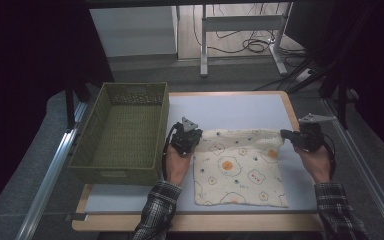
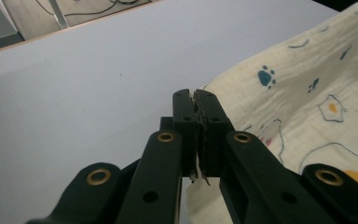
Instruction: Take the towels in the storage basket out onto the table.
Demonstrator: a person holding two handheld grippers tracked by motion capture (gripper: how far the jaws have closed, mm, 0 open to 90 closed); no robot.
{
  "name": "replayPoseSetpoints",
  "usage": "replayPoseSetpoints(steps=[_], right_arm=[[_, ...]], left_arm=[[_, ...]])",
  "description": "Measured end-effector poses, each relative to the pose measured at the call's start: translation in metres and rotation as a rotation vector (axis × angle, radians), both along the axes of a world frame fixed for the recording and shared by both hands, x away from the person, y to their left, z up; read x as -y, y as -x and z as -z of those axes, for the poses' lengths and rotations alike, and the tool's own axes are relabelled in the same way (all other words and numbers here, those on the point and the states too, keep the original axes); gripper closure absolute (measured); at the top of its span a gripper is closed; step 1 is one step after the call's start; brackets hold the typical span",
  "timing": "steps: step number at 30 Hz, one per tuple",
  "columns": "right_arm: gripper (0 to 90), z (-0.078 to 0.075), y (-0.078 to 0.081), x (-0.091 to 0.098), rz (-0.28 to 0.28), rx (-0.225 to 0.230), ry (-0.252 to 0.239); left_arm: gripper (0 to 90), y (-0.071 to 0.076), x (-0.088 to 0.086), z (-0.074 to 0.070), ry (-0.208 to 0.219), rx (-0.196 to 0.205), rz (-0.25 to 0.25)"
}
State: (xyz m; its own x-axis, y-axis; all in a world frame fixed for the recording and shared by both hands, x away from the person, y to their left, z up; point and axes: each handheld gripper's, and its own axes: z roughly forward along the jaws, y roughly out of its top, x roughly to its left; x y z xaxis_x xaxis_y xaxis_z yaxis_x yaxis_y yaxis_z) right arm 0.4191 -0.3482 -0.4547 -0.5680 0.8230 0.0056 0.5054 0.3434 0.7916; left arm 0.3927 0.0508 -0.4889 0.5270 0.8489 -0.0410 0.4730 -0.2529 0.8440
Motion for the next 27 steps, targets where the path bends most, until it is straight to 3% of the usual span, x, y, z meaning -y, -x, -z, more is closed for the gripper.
replayPoseSetpoints(steps=[5, 6, 11, 27], right_arm=[[90.0, 0.003, 0.015, 0.003, -0.01, 0.0, 0.009], [90.0, 0.005, 0.024, 0.005, -0.018, -0.001, 0.012], [90.0, 0.01, 0.039, 0.008, -0.032, -0.007, -0.004], [90.0, 0.02, 0.083, 0.012, -0.092, -0.016, -0.011]], left_arm=[[87.7, 0.013, 0.001, 0.0, -0.013, 0.012, 0.014], [87.7, 0.021, 0.002, 0.001, -0.011, 0.012, 0.028], [87.6, 0.04, 0.003, 0.006, -0.022, 0.02, 0.049], [87.4, 0.087, -0.004, 0.028, 0.025, -0.013, 0.1]])
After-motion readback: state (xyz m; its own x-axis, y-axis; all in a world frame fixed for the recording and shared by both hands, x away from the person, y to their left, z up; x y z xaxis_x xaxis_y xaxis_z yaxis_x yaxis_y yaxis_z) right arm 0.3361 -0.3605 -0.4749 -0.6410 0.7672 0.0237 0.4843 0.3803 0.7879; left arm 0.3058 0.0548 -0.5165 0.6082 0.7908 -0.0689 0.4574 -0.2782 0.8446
